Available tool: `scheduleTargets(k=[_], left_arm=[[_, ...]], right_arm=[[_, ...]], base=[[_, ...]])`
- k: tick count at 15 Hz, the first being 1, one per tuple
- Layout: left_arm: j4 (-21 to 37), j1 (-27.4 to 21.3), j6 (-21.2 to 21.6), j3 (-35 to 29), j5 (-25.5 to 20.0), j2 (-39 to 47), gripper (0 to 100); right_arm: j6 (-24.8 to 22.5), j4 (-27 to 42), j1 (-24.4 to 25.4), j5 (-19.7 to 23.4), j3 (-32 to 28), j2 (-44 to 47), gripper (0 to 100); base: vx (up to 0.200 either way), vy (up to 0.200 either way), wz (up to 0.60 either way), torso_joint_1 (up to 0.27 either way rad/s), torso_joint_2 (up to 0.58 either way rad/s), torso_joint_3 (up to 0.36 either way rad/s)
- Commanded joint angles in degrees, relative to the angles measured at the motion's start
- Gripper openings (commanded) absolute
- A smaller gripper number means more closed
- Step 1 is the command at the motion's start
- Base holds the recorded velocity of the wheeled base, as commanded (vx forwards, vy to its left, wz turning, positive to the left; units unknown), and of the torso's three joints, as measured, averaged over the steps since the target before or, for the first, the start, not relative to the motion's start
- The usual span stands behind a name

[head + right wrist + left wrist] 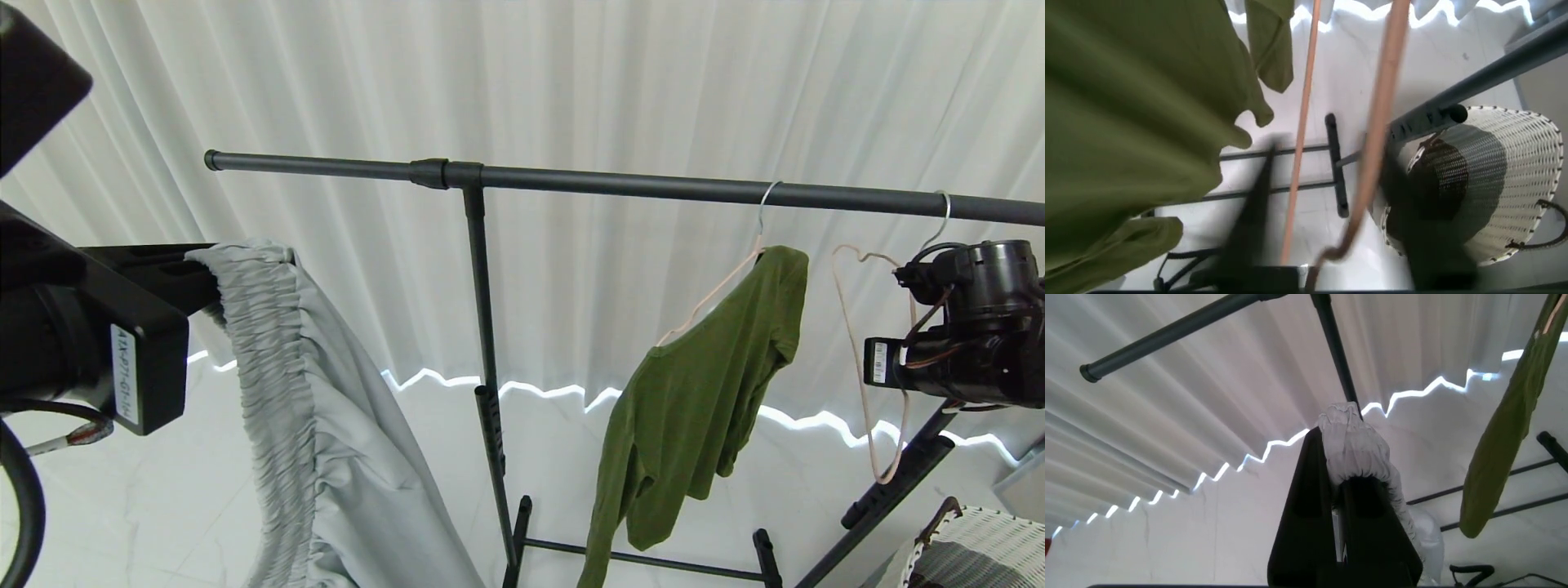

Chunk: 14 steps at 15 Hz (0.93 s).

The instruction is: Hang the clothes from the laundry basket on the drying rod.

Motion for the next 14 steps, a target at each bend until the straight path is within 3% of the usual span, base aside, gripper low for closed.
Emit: scheduleTargets(k=[1, 14], left_arm=[[0.0, 0.0, 0.0, -0.1, 0.0, -0.1, 0], [0.0, 0.0, -0.1, 0.5, 0.0, -0.9, 0]], right_arm=[[0.0, 0.0, 0.0, 0.0, 0.0, 0.1, 0], [-0.9, -0.1, 0.1, 0.6, 0.5, -9.2, 0]], base=[[0.000, 0.000, 0.00, 0.000, 0.00, 0.000], [0.000, 0.000, 0.00, 0.000, 0.00, 0.000]])
